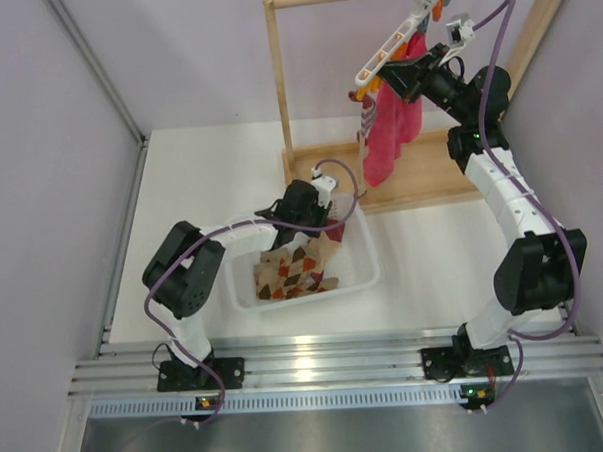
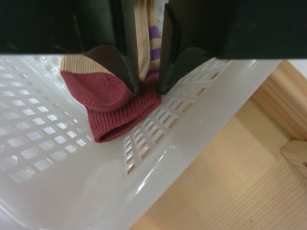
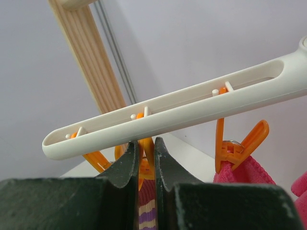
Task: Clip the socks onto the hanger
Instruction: Pick up the sock from the bin, then clamp the sock onto the hanger.
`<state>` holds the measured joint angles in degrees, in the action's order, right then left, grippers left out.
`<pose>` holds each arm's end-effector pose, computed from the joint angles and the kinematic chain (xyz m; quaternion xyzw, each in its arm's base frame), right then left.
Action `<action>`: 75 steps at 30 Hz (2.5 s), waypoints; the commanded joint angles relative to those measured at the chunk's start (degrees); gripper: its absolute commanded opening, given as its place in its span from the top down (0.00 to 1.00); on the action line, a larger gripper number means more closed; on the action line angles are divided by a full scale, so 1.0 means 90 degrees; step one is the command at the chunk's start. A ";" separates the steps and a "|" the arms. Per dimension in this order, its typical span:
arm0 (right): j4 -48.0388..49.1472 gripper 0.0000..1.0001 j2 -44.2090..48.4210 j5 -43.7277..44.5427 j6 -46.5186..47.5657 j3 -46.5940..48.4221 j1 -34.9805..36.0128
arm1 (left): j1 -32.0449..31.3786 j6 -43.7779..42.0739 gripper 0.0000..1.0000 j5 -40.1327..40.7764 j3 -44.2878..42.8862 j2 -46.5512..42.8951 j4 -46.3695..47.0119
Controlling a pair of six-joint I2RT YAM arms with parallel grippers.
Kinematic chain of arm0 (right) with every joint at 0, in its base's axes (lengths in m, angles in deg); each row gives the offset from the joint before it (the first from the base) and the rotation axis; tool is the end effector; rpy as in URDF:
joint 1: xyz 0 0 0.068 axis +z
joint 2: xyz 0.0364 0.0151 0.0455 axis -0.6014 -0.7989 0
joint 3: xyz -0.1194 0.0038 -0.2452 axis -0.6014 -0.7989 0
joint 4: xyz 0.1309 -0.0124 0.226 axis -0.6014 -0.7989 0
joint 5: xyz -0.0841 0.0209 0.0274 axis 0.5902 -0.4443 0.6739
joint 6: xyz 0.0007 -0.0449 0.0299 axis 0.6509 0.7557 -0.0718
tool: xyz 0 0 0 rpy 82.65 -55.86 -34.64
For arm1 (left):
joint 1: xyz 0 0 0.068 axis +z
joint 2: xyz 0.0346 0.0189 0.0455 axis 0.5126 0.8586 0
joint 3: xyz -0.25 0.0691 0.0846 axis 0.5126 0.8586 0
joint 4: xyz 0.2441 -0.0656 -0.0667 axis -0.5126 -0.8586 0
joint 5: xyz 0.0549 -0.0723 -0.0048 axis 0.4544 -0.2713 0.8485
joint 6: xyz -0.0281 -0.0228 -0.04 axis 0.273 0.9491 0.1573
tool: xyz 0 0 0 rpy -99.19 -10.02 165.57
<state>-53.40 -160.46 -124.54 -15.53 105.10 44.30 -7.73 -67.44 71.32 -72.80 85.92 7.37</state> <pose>0.3664 0.0704 0.4540 -0.1847 0.5592 0.4241 0.6880 0.3083 -0.2469 0.1818 0.2872 0.8504 -0.1628 0.4097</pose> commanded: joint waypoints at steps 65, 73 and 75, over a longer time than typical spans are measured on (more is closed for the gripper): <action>0.0232 1.00 0.0115 -0.0239 -0.0848 0.0319 -0.0209 | 0.0027 0.0664 1.00 -0.2414 -0.5099 0.0751 0.1676; 0.0389 1.00 0.0067 -0.0376 -0.1004 0.0309 -0.0258 | 0.0242 0.0625 1.00 -0.2424 -0.5441 0.0839 0.1579; 0.0448 1.00 0.0037 -0.0396 -0.1044 0.0318 -0.0268 | 0.0252 0.0605 1.00 -0.2404 -0.5421 0.0839 0.1559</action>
<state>-53.14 -160.26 -127.80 -22.80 105.58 42.69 -6.00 -62.17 49.18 -119.03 93.26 18.04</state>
